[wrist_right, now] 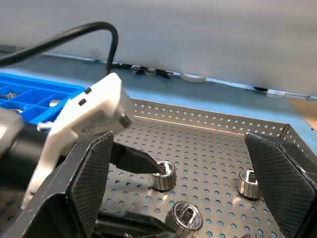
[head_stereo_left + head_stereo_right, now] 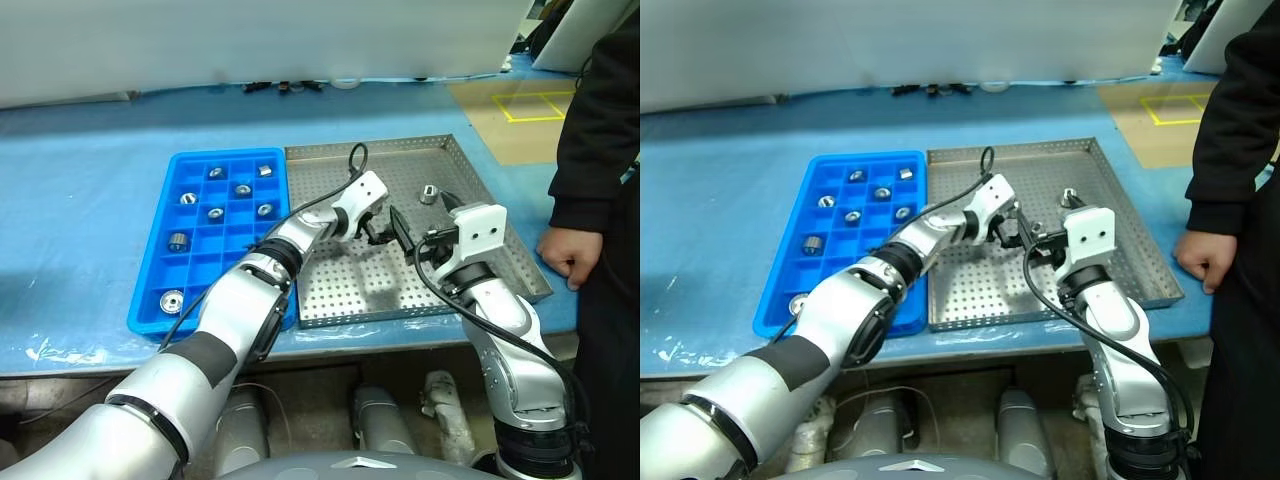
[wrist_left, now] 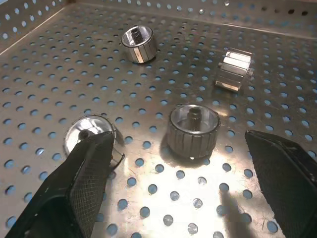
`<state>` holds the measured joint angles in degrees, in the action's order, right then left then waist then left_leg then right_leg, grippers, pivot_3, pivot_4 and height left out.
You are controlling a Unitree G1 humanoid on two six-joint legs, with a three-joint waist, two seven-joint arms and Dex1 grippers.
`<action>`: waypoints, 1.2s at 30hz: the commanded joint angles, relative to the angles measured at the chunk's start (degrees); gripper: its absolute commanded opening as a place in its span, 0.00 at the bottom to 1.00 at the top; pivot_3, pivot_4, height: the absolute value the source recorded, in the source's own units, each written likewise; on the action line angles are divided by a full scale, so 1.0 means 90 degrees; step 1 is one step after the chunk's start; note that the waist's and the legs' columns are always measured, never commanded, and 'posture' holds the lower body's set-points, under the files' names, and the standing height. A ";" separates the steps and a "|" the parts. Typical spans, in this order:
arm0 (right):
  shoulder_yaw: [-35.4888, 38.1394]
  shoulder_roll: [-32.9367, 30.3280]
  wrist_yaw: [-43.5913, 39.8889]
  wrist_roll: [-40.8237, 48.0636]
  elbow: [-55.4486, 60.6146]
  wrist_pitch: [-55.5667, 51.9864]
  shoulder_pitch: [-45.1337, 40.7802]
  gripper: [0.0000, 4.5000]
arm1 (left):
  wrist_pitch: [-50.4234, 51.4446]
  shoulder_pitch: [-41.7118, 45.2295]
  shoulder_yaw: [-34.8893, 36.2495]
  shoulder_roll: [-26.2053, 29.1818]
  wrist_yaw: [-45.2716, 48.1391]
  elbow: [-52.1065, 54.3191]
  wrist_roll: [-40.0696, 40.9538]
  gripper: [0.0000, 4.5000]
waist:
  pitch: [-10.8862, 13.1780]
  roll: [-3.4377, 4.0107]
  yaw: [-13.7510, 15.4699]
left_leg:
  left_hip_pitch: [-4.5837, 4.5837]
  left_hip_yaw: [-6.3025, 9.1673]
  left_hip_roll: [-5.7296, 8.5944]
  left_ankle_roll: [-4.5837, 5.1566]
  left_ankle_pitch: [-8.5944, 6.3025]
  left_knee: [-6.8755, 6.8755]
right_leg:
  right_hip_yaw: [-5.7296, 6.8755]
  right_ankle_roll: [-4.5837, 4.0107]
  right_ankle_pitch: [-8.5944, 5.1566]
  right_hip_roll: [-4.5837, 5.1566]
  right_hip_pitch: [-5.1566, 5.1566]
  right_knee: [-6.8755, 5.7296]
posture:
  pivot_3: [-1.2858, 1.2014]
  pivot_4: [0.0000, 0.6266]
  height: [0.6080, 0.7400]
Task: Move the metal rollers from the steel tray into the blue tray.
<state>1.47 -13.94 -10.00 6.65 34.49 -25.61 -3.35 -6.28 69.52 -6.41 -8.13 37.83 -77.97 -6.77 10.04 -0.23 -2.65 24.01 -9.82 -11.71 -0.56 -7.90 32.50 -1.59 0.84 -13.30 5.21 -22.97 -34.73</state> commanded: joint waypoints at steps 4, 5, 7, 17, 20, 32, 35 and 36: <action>0.0001 -0.0027 0.0084 -0.0097 0.0379 -0.0018 0.0088 1.00 | -0.0063 0.0153 0.0033 -0.0270 -0.0303 0.0070 -0.0218 0.99 | 0.0000 0.0000 -0.0118 | 0.0002 -0.0008 -0.0002 0.0008 -0.0005 0.0001 | -0.0003 0.0000 0.0000 0.0001 -0.0004 0.0002 | 0.26 0.24 1.00; 0.0012 -0.0035 0.0084 -0.0097 0.0387 -0.0031 0.0103 1.00 | -0.0045 0.0152 0.0019 -0.0287 -0.0389 0.0061 -0.0261 0.99 | 0.0000 0.0000 -0.0148 | 0.0002 -0.0008 -0.0002 0.0009 -0.0006 0.0001 | -0.0003 0.0001 0.0000 0.0001 -0.0005 0.0003 | 0.26 0.24 1.00; 0.0019 -0.0042 0.0089 -0.0101 0.0399 -0.0048 0.0138 1.00 | 0.0007 0.0130 0.0018 -0.0304 -0.0543 0.0043 -0.0315 0.99 | 0.0000 0.0000 -0.0184 | 0.0002 -0.0009 -0.0002 0.0010 -0.0007 0.0002 | -0.0004 0.0001 0.0000 0.0000 -0.0006 0.0004 | 0.26 0.24 1.00; -0.0021 -0.0010 0.0146 -0.0195 0.0493 -0.0125 0.0309 1.00 | 0.0126 -0.0082 0.0021 -0.0512 -0.0718 -0.0006 -0.0522 0.99 | 0.0000 0.0000 -0.0356 | 0.0010 -0.0013 0.0000 0.0018 -0.0012 0.0003 | -0.0005 0.0001 -0.0001 0.0002 -0.0011 0.0013 | 0.25 0.24 1.00; -0.0027 0.0019 0.0197 -0.0211 0.0539 -0.0144 0.0374 1.00 | 0.0133 -0.0107 -0.0009 -0.0581 -0.0840 -0.0013 -0.0586 0.99 | 0.0000 0.0000 -0.0398 | 0.0012 -0.0013 0.0000 0.0018 -0.0013 0.0002 | -0.0005 0.0002 -0.0001 0.0002 -0.0012 0.0014 | 0.25 0.24 1.00; -0.0118 0.0128 0.0339 -0.0309 0.0693 -0.0199 0.0594 1.00 | 0.0232 -0.0241 -0.0061 -0.0660 -0.0896 -0.0040 -0.0747 0.99 | 0.0000 0.0000 -0.0772 | 0.0039 -0.0014 0.0003 0.0036 -0.0026 0.0016 | 0.0000 0.0003 -0.0002 0.0010 -0.0018 0.0029 | 0.24 0.24 1.00; -0.0137 0.0135 0.0358 -0.0322 0.0706 -0.0212 0.0613 1.00 | 0.0290 -0.0264 -0.0034 -0.0639 -0.0978 -0.0047 -0.0757 0.95 | 0.0000 0.0000 -0.0874 | 0.0054 -0.0013 0.0003 0.0044 -0.0031 0.0024 | 0.0005 0.0003 -0.0002 0.0013 -0.0020 0.0036 | 0.24 0.24 1.00; -0.0144 0.0137 0.0362 -0.0326 0.0704 -0.0217 0.0612 1.00 | 0.0304 -0.0273 -0.0031 -0.0616 -0.1039 -0.0050 -0.0767 0.90 | 0.0000 0.0000 -0.0904 | 0.0056 -0.0013 0.0003 0.0048 -0.0034 0.0027 | 0.0005 0.0003 -0.0002 0.0014 -0.0021 0.0037 | 0.24 0.24 1.00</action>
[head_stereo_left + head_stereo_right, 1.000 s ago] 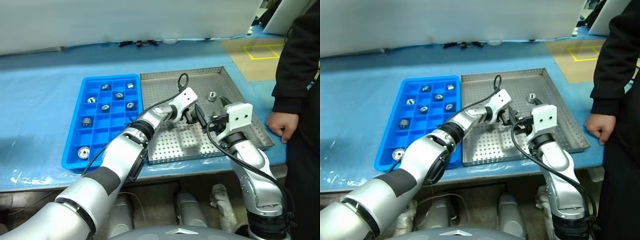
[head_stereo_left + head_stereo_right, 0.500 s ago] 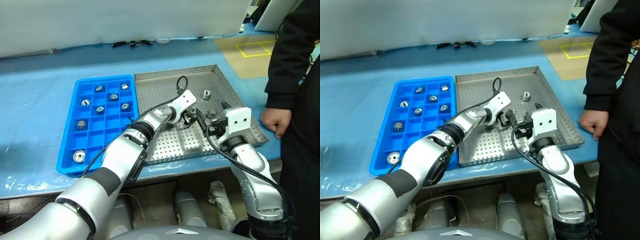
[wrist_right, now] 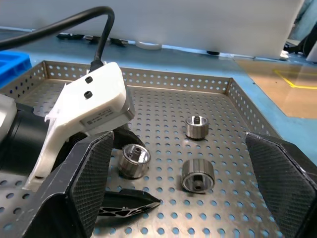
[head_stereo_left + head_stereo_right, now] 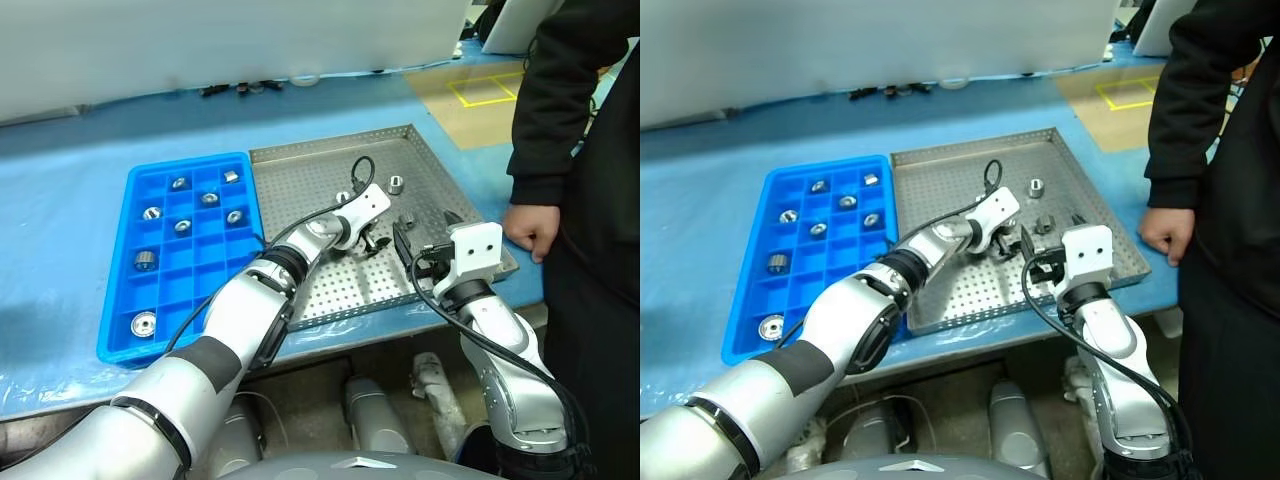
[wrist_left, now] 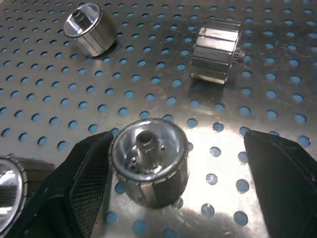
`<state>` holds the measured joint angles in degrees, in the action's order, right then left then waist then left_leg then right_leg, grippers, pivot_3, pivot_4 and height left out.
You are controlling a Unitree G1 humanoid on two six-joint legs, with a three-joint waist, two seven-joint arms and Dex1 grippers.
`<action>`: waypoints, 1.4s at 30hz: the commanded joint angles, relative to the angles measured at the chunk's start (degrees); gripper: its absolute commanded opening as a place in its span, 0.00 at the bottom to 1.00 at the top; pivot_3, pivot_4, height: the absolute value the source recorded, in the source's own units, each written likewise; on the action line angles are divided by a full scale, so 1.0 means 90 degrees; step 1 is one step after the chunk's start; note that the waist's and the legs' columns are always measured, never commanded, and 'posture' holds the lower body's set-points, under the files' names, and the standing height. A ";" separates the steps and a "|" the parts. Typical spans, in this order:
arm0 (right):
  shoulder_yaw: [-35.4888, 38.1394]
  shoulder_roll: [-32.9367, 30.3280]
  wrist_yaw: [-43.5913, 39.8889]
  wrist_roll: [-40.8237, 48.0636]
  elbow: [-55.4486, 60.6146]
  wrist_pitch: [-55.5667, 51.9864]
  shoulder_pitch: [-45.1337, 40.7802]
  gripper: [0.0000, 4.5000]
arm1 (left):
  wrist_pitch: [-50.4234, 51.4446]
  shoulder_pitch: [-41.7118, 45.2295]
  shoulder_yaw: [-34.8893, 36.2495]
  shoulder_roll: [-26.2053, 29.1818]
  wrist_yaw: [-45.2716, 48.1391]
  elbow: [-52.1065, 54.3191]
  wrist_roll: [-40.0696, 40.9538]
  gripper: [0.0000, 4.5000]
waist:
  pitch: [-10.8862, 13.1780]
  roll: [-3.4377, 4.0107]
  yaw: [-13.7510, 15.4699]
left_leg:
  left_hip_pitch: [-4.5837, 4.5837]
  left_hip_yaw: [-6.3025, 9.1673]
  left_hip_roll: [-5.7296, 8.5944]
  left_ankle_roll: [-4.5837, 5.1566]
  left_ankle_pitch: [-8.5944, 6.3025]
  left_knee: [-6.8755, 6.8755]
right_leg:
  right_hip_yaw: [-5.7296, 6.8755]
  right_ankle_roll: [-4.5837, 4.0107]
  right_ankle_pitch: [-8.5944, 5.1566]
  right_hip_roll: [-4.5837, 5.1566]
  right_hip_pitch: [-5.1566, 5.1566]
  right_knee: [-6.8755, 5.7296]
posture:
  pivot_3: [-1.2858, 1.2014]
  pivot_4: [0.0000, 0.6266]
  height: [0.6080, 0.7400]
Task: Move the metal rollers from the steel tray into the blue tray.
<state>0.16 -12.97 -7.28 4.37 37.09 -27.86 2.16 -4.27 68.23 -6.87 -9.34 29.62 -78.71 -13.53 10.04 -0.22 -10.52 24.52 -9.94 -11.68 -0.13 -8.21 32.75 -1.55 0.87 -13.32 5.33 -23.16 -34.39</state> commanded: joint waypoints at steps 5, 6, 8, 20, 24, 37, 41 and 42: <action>-0.0042 0.0051 0.0058 -0.0086 0.0338 0.0043 -0.0035 1.00 | 0.0161 -0.0207 -0.0016 -0.0355 -0.0288 0.0013 -0.0100 0.72 | 0.0000 0.0000 -0.0147 | 0.0007 0.0001 0.0002 0.0007 -0.0004 0.0010 | 0.0003 0.0000 0.0000 0.0004 0.0003 0.0006 | 0.24 0.24 1.00; -0.0054 0.0061 0.0058 -0.0090 0.0320 0.0046 -0.0044 1.00 | 0.0167 -0.0218 -0.0014 -0.0336 -0.0270 0.0012 -0.0101 0.72 | 0.0000 0.0000 -0.0158 | 0.0007 0.0001 0.0005 0.0009 -0.0006 0.0016 | 0.0002 0.0000 0.0001 0.0007 0.0005 0.0006 | 0.24 0.24 1.00; -0.0071 0.0072 0.0055 -0.0098 0.0286 0.0055 -0.0061 1.00 | 0.0178 -0.0230 -0.0011 -0.0308 -0.0271 0.0012 -0.0100 0.69 | 0.0000 0.0000 -0.0175 | 0.0009 0.0001 0.0005 0.0012 -0.0008 0.0026 | 0.0002 0.0001 0.0000 0.0008 0.0008 0.0006 | 0.24 0.24 1.00; -0.0033 0.0083 -0.0031 -0.0032 0.0055 0.0184 -0.0262 1.00 | 0.0093 -0.0075 0.0461 -0.0046 0.0329 0.0107 0.0309 0.53 | -0.0002 0.0003 -0.0253 | 0.0061 0.0012 0.0008 0.0044 -0.0021 0.0026 | 0.0030 0.0023 0.0017 0.0020 0.0007 0.0070 | 0.26 0.24 1.00; -0.0057 0.0068 -0.0132 0.0004 -0.0128 0.0247 -0.0431 1.00 | -0.0063 0.0040 0.0554 0.0150 0.0529 0.0164 0.0355 0.53 | -0.0001 0.0004 -0.0254 | 0.0065 0.0007 0.0025 0.0073 -0.0023 0.0026 | 0.0030 0.0023 0.0017 0.0043 0.0003 0.0075 | 0.27 0.24 1.00; -0.0124 0.0079 -0.0482 0.0087 -0.0775 0.0489 -0.0990 1.00 | -0.0512 0.0120 0.0775 0.0844 0.0693 0.0250 0.0542 0.39 | 0.0000 0.0005 -0.0176 | 0.0067 0.0007 0.0054 0.0084 -0.0026 0.0028 | 0.0037 0.0024 0.0019 0.0092 0.0005 0.0069 | 0.31 0.24 1.00; -0.0140 0.0105 -0.0546 0.0095 -0.0859 0.0534 -0.1045 1.00 | -0.0531 0.0142 0.0851 0.0949 0.0879 0.0296 0.0614 0.39 | 0.0000 0.0005 -0.0084 | 0.0067 0.0006 0.0065 0.0091 -0.0029 0.0028 | 0.0035 0.0024 0.0020 0.0096 0.0005 0.0068 | 0.32 0.24 1.00; -0.0151 0.0115 -0.0558 0.0095 -0.0873 0.0545 -0.1050 1.00 | -0.0550 0.0135 0.0855 0.0966 0.0952 0.0307 0.0627 0.39 | 0.0000 0.0005 -0.0070 | 0.0066 0.0006 0.0065 0.0092 -0.0029 0.0028 | 0.0034 0.0024 0.0020 0.0096 0.0005 0.0067 | 0.32 0.24 1.00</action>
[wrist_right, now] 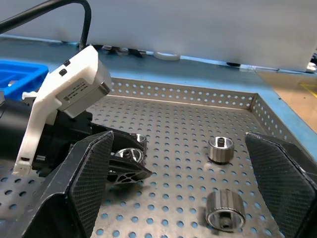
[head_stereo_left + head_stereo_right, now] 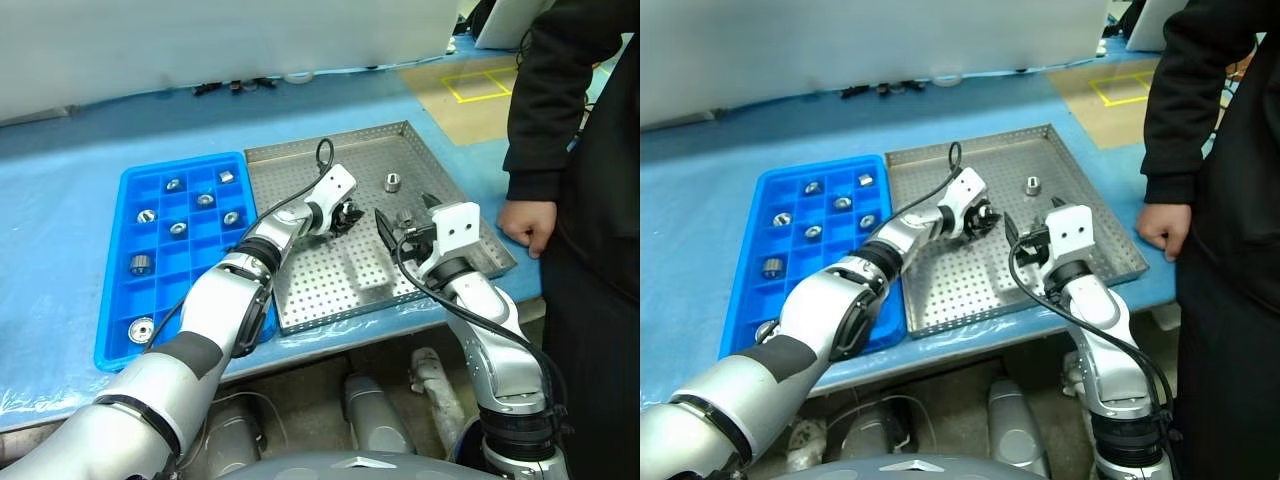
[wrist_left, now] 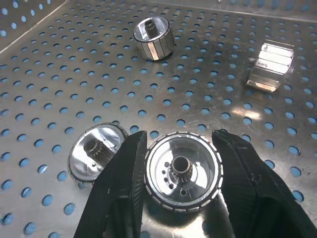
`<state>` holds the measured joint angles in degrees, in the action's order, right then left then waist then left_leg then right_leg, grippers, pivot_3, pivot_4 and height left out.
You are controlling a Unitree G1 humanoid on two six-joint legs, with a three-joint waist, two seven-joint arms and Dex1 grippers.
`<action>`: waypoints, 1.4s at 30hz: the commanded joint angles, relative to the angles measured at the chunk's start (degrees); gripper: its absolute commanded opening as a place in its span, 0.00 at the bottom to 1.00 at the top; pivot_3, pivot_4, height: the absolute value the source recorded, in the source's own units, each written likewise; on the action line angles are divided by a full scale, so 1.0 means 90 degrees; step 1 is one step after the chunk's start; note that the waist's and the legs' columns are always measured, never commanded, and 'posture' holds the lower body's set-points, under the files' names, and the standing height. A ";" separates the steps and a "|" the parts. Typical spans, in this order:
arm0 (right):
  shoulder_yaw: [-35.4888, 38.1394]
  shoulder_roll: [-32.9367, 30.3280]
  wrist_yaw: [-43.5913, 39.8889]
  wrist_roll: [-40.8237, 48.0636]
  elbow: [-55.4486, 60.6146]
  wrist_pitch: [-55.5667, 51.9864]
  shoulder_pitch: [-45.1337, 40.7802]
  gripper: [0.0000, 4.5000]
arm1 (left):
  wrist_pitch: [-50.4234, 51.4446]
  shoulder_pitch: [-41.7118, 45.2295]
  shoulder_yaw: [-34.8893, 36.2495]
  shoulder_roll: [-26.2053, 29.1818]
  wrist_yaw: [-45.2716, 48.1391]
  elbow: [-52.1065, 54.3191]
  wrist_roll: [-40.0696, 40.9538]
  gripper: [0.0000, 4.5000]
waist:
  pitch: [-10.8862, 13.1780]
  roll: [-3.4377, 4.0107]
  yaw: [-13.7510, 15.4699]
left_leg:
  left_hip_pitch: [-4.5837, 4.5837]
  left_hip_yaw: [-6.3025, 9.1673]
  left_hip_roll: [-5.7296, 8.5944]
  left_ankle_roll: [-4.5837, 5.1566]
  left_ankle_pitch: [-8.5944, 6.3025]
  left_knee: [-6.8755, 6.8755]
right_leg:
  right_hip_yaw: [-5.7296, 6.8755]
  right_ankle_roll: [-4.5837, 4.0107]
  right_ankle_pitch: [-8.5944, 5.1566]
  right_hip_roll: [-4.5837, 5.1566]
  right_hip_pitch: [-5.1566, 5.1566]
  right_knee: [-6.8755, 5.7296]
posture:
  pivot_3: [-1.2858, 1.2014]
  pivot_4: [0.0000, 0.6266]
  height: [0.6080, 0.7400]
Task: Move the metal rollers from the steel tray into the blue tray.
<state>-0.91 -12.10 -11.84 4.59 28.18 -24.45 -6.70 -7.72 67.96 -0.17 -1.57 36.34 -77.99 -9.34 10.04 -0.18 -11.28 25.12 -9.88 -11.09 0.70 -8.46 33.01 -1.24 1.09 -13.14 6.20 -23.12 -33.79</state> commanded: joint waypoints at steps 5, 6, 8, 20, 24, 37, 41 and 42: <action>-0.0103 0.0070 -0.0085 0.0031 0.0006 0.0233 -0.0106 1.00 | -0.0229 0.0050 0.0081 0.0209 0.0550 0.0277 0.0201 0.39 | 0.0000 0.0000 0.0114 | -0.0003 0.0000 0.0000 0.0000 0.0001 0.0000 | -0.0003 0.0000 0.0000 0.0001 0.0000 -0.0003 | 0.32 0.24 1.00; -0.0109 0.0078 -0.0085 0.0028 -0.0011 0.0243 -0.0118 1.00 | -0.0218 0.0056 0.0120 0.0222 0.0606 0.0286 0.0249 0.39 | 0.0000 0.0000 0.0138 | -0.0002 0.0000 0.0000 0.0000 0.0001 0.0000 | -0.0004 0.0000 0.0000 0.0001 0.0000 -0.0004 | 0.32 0.24 1.00; -0.0107 0.0081 -0.0094 0.0039 -0.0025 0.0262 -0.0131 1.00 | -0.0191 0.0138 0.0253 0.0270 0.0812 0.0342 0.0428 0.38 | 0.0000 0.0001 0.0169 | -0.0002 0.0000 0.0003 0.0000 0.0001 0.0000 | -0.0004 0.0000 0.0000 0.0001 0.0000 -0.0004 | 0.33 0.24 1.00; -0.0178 0.0029 -0.0541 0.0169 -0.0559 0.0446 -0.0611 1.00 | 0.1504 0.0602 0.1057 0.1636 0.4101 0.1650 0.2082 0.38 | 0.0004 0.0005 0.0561 | -0.0008 -0.0012 0.0007 0.0006 0.0000 -0.0004 | -0.0023 -0.0003 0.0001 0.0010 -0.0011 -0.0015 | 0.39 0.24 1.00; -0.0270 0.0065 -0.0813 0.0229 -0.1028 0.0601 -0.0991 1.00 | 0.2314 0.0634 0.1436 0.2430 0.3911 0.2095 0.2522 0.38 | 0.0008 0.0010 0.0814 | -0.0008 -0.0014 -0.0001 -0.0009 0.0009 -0.0013 | -0.0022 -0.0003 0.0000 0.0004 -0.0023 -0.0027 | 0.42 0.24 1.00; -0.0665 0.0285 -0.2004 0.0645 -0.2616 0.1137 -0.2204 1.00 | 0.7457 -0.4173 0.2600 0.4229 0.2985 0.9629 0.5411 0.38 | 0.0015 -0.0001 0.1673 | 0.0037 0.0001 -0.0045 -0.0100 0.0060 -0.0039 | 0.0063 -0.0036 -0.0020 -0.0009 -0.0105 -0.0123 | 0.54 0.24 1.00; -0.0783 0.0347 -0.2369 0.0727 -0.2986 0.1220 -0.2522 1.00 | 0.7743 -0.4609 0.3519 0.3970 0.1792 1.0161 0.5986 0.38 | 0.0015 0.0002 0.1865 | 0.0017 -0.0003 -0.0082 -0.0172 0.0087 -0.0077 | 0.0126 -0.0037 -0.0022 -0.0012 -0.0082 -0.0144 | 0.57 0.24 1.00; -0.0784 0.0353 -0.2429 0.0735 -0.3049 0.1237 -0.2569 1.00 | 0.7767 -0.4567 0.3621 0.3891 0.1537 1.0182 0.6106 0.38 | 0.0015 0.0002 0.1910 | 0.0011 -0.0003 -0.0088 -0.0180 0.0101 -0.0090 | 0.0132 -0.0036 -0.0023 -0.0012 -0.0082 -0.0152 | 0.57 0.24 1.00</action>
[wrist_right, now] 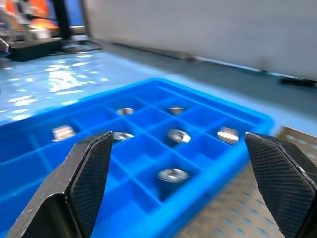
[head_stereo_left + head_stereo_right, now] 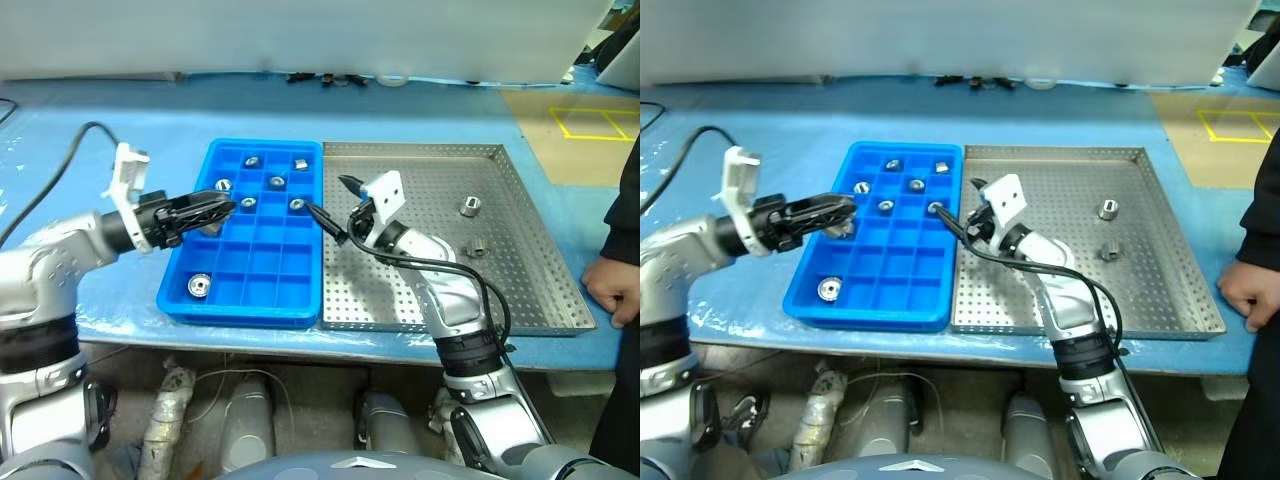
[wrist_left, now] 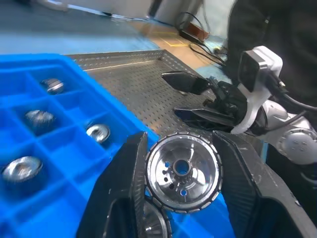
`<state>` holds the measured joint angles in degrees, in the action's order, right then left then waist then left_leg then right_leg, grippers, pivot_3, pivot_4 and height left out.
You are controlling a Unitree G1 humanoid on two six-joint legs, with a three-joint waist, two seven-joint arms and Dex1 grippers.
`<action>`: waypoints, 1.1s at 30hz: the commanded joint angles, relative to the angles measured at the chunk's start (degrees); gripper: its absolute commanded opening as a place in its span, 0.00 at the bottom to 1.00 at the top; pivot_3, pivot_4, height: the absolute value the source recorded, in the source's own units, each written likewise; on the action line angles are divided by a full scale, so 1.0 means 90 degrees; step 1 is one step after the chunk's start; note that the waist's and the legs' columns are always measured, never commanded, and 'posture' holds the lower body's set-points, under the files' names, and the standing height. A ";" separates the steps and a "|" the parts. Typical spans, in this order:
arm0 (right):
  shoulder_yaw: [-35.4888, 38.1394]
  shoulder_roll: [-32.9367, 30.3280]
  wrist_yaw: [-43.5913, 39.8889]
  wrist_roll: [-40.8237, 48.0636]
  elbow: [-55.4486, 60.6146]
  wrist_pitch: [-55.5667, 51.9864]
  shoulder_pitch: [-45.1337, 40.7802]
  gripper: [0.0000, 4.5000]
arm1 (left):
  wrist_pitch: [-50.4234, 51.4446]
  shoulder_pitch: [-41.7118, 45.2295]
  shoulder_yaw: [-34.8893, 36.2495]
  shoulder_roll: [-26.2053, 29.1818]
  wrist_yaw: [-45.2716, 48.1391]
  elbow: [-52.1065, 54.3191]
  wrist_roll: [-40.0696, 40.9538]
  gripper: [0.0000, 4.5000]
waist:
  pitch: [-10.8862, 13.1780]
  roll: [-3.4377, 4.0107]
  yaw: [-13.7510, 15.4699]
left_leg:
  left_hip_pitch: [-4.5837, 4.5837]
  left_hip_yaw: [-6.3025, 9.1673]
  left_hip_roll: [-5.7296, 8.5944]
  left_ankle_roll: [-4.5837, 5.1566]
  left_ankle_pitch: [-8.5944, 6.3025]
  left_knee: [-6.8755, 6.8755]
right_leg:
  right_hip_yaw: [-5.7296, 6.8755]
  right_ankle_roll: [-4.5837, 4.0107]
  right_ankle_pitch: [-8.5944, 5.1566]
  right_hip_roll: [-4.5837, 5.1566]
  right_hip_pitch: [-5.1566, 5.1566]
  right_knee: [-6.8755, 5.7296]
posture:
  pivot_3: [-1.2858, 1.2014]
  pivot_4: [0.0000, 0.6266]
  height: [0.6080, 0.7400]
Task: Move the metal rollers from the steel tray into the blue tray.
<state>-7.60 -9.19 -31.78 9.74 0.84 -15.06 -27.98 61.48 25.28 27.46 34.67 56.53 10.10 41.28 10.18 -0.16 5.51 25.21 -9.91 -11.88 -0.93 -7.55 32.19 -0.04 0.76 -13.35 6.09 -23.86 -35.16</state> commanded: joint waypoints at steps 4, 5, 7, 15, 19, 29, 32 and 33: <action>-0.0054 0.0017 -0.0441 0.0196 -0.0210 0.0238 -0.0335 1.00 | -0.0113 0.0487 0.0381 -0.0407 -0.1157 0.0350 0.0813 0.38 | 0.0000 0.0000 0.0164 | -0.0006 0.0004 -0.0013 -0.0039 0.0048 -0.0022 | 0.0000 0.0002 -0.0002 0.0004 0.0000 -0.0037 | 0.58 0.24 1.00; -0.0067 -0.0006 -0.0566 0.0247 -0.0217 0.0206 -0.0361 1.00 | -0.0246 0.0743 0.0260 -0.0591 -0.1314 0.0156 0.0812 0.38 | 0.0000 0.0000 0.0185 | -0.0011 0.0005 -0.0009 -0.0044 0.0055 -0.0022 | 0.0000 0.0002 -0.0001 0.0005 -0.0002 -0.0047 | 0.58 0.24 1.00; -0.0064 -0.0030 -0.0751 0.0329 -0.0259 0.0149 -0.0418 1.00 | -0.0443 0.1153 0.0085 -0.0851 -0.1498 -0.0248 0.0792 0.38 | 0.0000 -0.0001 0.0244 | -0.0009 0.0006 -0.0006 -0.0047 0.0060 -0.0024 | -0.0004 0.0003 0.0000 0.0012 -0.0002 -0.0060 | 0.57 0.24 1.00; 0.0094 -0.0088 -0.0637 0.0282 -0.0210 0.0149 -0.0516 1.00 | -0.1068 0.2254 -0.0861 -0.1916 -0.1431 -0.2030 0.0606 0.38 | -0.0003 -0.0005 0.0165 | 0.0013 0.0014 0.0001 -0.0077 0.0125 -0.0032 | 0.0000 0.0014 0.0015 0.0006 -0.0024 -0.0050 | 0.53 0.24 1.00; 0.0119 -0.0075 -0.0330 0.0236 0.0180 0.0079 -0.0162 1.00 | -0.1418 0.2856 -0.1045 -0.2445 -0.1369 -0.3271 0.0516 0.38 | -0.0003 -0.0006 0.0105 | 0.0024 0.0015 -0.0003 -0.0063 0.0118 -0.0034 | 0.0006 0.0037 0.0029 -0.0003 -0.0037 -0.0054 | 0.50 0.24 1.00; 0.0158 -0.0029 0.0384 0.0029 0.0580 0.0055 0.0190 1.00 | -0.1576 0.3306 -0.1668 -0.2805 -0.0712 -0.4313 0.0202 0.38 | -0.0003 -0.0006 -0.0170 | 0.0027 0.0011 0.0000 -0.0035 0.0102 -0.0025 | 0.0005 0.0034 0.0027 0.0001 -0.0034 -0.0044 | 0.45 0.24 1.00; 0.0180 -0.0013 0.0585 -0.0006 0.0660 0.0076 0.0264 1.00 | -0.1591 0.3287 -0.1765 -0.2790 -0.0626 -0.4422 0.0116 0.38 | -0.0003 -0.0006 -0.0201 | 0.0025 0.0010 0.0000 -0.0033 0.0103 -0.0018 | 0.0003 0.0015 0.0016 0.0001 -0.0032 -0.0048 | 0.44 0.24 1.00; 0.0180 -0.0013 0.0628 -0.0004 0.0683 0.0080 0.0291 1.00 | -0.1603 0.3275 -0.1794 -0.2792 -0.0599 -0.4430 0.0087 0.38 | -0.0003 -0.0006 -0.0213 | 0.0025 0.0010 -0.0001 -0.0032 0.0102 -0.0013 | 0.0003 0.0015 0.0016 0.0001 -0.0032 -0.0050 | 0.44 0.24 1.00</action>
<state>-6.88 -9.61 -26.97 9.71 3.69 -15.34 -25.46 47.92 53.27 11.44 9.15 49.81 -30.85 42.03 10.15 -0.21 3.59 25.43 -9.83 -11.89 -1.21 -6.64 32.10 -0.02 0.89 -13.20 6.09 -24.14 -35.64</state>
